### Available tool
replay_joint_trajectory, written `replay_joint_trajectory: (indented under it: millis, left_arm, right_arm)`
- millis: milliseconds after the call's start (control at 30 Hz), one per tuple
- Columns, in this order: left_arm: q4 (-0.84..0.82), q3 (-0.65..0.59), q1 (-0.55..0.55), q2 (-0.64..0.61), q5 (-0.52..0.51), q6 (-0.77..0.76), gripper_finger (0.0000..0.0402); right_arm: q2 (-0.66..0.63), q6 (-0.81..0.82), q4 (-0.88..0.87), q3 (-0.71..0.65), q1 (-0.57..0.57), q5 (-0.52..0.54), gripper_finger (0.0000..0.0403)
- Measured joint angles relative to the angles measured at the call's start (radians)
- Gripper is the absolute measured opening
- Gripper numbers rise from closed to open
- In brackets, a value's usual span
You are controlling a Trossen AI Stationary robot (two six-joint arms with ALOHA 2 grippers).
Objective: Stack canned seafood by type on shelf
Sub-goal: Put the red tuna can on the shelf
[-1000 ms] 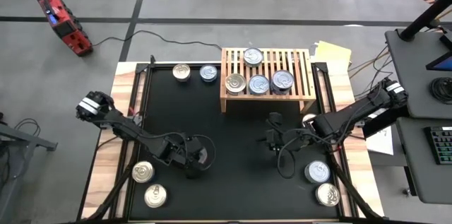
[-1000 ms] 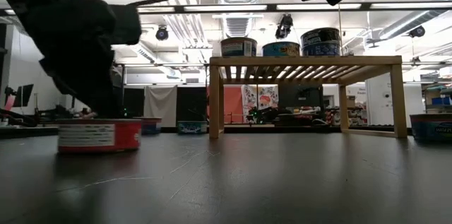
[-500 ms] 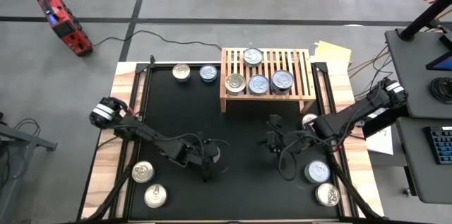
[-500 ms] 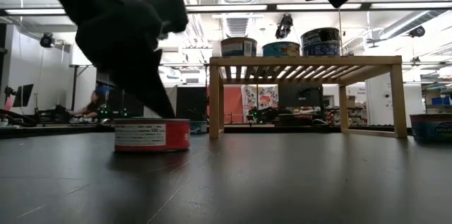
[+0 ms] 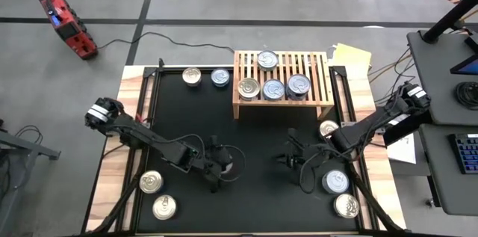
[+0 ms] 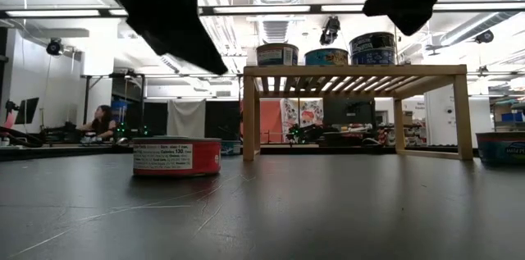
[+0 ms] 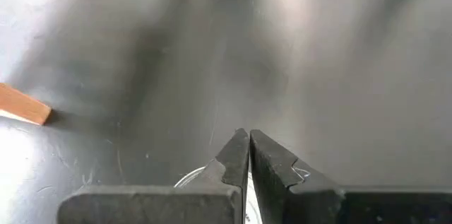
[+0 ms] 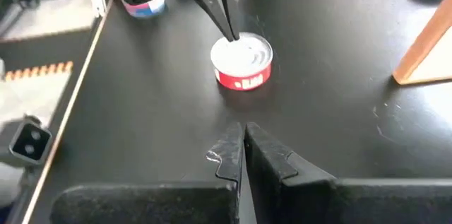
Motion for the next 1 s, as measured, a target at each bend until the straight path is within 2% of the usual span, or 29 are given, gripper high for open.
replay_joint_trajectory:
  millis: [233,467,567,667,800,900,1000]
  left_arm:
    - [0.009,-0.08,-0.057,-0.12,-0.028,-0.075,0.0]
    - [0.015,-0.214,-0.104,-0.233,-0.032,-0.297,0.0]
    - [0.019,-0.263,-0.105,-0.274,0.059,-0.374,0.0]
    - [0.019,-0.295,-0.105,-0.298,0.108,-0.386,0.0]
    - [0.007,-0.316,-0.1,-0.317,0.089,-0.358,0.0]
    - [-0.051,-0.307,-0.094,-0.33,0.066,-0.306,0.0]
    - [-0.161,-0.282,-0.094,-0.338,0.062,-0.377,0.0]
  right_arm:
    - [0.086,-0.026,0.218,-0.04,-0.001,0.0,0.0009]
    - [0.241,-0.026,0.376,-0.012,-0.027,0.0,0.0009]
    - [0.314,-0.026,0.387,0.029,-0.049,0.002,0.0009]
    - [0.389,-0.014,0.384,0.08,-0.067,0.001,0.0009]
    - [0.486,-0.012,0.378,0.155,-0.086,0.0,0.0009]
    - [0.538,0.073,0.362,0.213,-0.103,-0.003,0.0009]
    - [0.564,0.11,0.349,0.251,-0.122,-0.008,0.0009]
